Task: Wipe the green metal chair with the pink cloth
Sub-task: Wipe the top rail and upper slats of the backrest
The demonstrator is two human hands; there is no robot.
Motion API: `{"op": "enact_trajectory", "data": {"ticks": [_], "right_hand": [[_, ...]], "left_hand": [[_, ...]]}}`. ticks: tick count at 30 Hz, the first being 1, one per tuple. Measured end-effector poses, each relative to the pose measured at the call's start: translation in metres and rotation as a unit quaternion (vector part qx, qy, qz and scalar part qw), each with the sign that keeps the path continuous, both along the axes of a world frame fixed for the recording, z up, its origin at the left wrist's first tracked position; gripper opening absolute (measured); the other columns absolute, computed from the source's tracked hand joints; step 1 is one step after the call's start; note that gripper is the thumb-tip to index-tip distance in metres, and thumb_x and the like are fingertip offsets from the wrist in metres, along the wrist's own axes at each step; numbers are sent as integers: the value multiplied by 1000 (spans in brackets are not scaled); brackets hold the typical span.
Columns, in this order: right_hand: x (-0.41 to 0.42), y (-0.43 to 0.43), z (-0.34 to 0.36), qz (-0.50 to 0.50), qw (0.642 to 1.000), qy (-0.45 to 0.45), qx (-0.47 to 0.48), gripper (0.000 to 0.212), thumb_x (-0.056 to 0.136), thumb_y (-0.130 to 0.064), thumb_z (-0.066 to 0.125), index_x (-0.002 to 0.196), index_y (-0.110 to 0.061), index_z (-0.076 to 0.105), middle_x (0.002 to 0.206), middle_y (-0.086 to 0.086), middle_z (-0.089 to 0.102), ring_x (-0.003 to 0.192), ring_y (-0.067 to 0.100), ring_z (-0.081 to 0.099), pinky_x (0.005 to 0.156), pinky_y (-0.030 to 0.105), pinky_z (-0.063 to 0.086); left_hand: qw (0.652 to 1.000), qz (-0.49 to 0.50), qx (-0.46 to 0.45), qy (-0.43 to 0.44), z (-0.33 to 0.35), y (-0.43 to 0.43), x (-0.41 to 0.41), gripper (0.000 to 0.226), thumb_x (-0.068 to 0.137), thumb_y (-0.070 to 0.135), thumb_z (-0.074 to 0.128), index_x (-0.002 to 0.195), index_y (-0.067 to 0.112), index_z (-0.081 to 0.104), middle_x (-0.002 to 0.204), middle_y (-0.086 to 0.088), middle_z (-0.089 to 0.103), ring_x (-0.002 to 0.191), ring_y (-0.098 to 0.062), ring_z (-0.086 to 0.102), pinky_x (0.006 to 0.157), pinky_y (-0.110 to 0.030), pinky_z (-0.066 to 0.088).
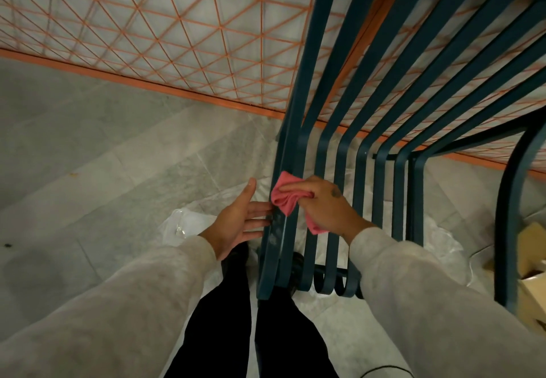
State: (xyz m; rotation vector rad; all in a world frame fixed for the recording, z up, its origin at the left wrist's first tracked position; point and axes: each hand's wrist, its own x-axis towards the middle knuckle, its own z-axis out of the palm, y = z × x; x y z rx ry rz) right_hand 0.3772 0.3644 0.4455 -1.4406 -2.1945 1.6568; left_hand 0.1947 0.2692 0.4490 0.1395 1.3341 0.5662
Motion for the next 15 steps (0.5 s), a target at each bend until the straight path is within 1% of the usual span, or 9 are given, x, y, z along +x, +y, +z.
{"op": "enact_trajectory", "data": {"ticks": [1,2,3,4,6,8,10,12,15], "right_hand": [[-2,2,-2,-25,1000,-6,5,53,93,-1,48,107,-48,68,101,2,60,73,12,56,72,24,43],[-4,2,-3,-44,999,-9,15,48,95,-4,49,112,-44,68,104,7,60,77,15,58,76,24,45],[-6,0,-4,-54,998,-10,26,46,96,-6,49,116,-43,66,106,7,59,83,14,58,81,23,45],[-8,-6,-4,-58,998,-8,33,46,96,-6,49,121,-42,64,106,5,59,83,11,57,82,21,44],[-10,-25,-2,-52,998,-9,28,48,96,-6,49,125,-42,62,100,-3,56,72,1,50,73,15,41],[-5,-48,-2,-20,1000,-13,9,45,97,-8,51,124,-41,63,90,-11,50,64,-2,45,64,11,36],[3,-62,-2,21,1000,-9,-13,40,96,-8,54,121,-37,66,86,-13,49,64,-1,47,61,12,38],[12,-59,0,36,999,-5,-36,41,95,-5,55,114,-38,69,89,-8,54,67,2,51,64,13,41],[15,-40,-2,5,1000,-15,-20,47,93,-1,50,105,-41,71,99,0,59,79,19,61,73,26,50]], "left_hand": [[1000,6,-1,-3,-1,-2,1,82,77,83,33,118,19,64,123,-1,65,111,-17,63,96,-36,48],[1000,9,-3,-4,-2,-5,2,81,77,83,33,117,19,65,122,0,66,110,-17,63,97,-36,48],[1000,12,-4,-4,-3,-7,3,80,77,83,34,115,20,66,121,0,66,109,-18,64,98,-37,48],[1000,15,-7,-3,-4,-9,4,80,77,83,34,114,20,66,121,0,67,109,-18,64,99,-38,47],[1000,22,-17,-4,-5,-14,6,81,77,83,35,117,19,64,122,-2,65,110,-21,63,100,-41,47],[999,33,-21,-7,-5,-18,8,80,78,82,36,121,19,61,124,-4,64,112,-23,62,100,-42,47],[999,37,-16,-10,-6,-24,10,80,78,82,36,119,19,62,122,-5,66,110,-23,64,100,-42,47],[999,31,-19,-10,-5,-27,10,85,76,83,35,121,17,63,120,-5,67,110,-23,64,99,-42,48],[999,36,-29,-3,-6,-33,12,81,75,84,36,117,20,66,119,-4,67,108,-22,65,94,-39,51]]}}
